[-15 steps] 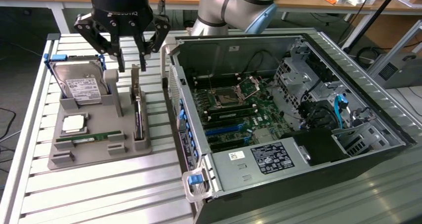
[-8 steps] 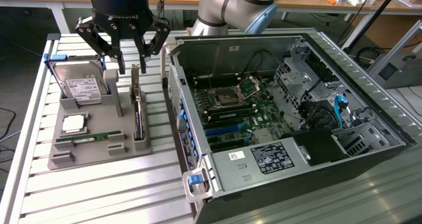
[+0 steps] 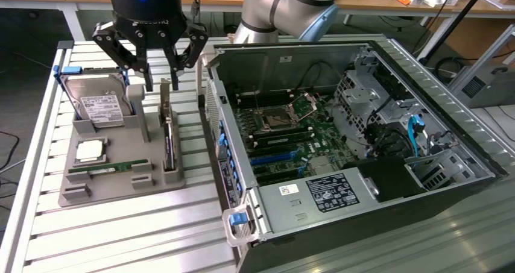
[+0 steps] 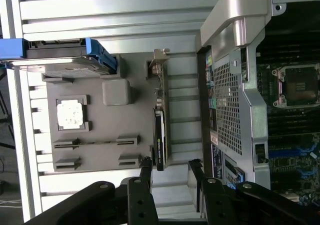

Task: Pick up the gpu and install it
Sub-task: 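Pick up the gpu and move the gpu toward the slot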

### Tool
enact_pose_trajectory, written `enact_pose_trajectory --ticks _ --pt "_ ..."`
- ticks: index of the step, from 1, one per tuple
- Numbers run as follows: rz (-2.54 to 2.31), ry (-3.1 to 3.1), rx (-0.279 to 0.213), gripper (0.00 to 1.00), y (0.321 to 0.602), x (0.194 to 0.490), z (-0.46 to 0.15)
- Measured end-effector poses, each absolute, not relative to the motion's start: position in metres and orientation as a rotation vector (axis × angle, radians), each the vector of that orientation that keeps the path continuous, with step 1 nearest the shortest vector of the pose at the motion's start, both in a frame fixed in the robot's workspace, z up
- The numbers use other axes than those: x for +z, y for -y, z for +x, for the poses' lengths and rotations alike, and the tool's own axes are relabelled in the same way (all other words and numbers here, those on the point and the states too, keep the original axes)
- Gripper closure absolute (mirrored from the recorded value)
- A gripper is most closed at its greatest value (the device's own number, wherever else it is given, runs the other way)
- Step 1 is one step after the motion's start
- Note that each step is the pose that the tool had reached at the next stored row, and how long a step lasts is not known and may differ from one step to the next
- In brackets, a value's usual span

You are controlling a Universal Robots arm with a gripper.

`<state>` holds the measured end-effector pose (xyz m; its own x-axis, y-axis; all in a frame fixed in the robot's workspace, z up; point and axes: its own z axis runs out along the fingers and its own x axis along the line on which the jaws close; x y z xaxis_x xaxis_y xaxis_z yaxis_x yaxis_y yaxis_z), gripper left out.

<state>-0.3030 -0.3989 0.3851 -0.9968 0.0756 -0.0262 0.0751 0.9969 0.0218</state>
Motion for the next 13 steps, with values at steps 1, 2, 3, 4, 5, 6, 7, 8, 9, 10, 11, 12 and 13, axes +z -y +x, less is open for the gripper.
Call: enact_pose_trajectory --ticks 1,2,3,4,5,6,7,8,9,10,11,12,13 --pt "0.117 -3.112 0.032 0.58 0.3990 0.3847 -0.3030" --pt "0.117 -3.112 0.032 0.58 0.3990 0.3841 -0.3030" --pt "0.117 -3.112 0.032 0.58 0.3990 0.3840 -0.3030" --pt "0.117 -3.112 0.032 0.58 0.3989 0.3839 -0.3030" --pt "0.117 -3.112 0.032 0.58 0.3989 0.3836 -0.3030" --pt "0.118 -3.112 0.032 0.58 0.3989 0.3836 -0.3030" --pt "0.117 -3.112 0.032 0.58 0.3989 0.3834 -0.3030" --pt "0.117 -3.112 0.032 0.58 0.3989 0.3830 -0.3030" --pt "0.117 -3.112 0.032 0.58 0.3990 0.3825 -0.3030" --pt "0.117 -3.112 0.032 0.58 0.3990 0.3824 -0.3030" --pt "0.117 -3.112 0.032 0.58 0.3989 0.3822 -0.3030" --pt "0.117 -3.112 0.032 0.58 0.3990 0.3820 -0.3030" --pt "0.117 -3.112 0.032 0.58 0.3990 0.3818 -0.3030"
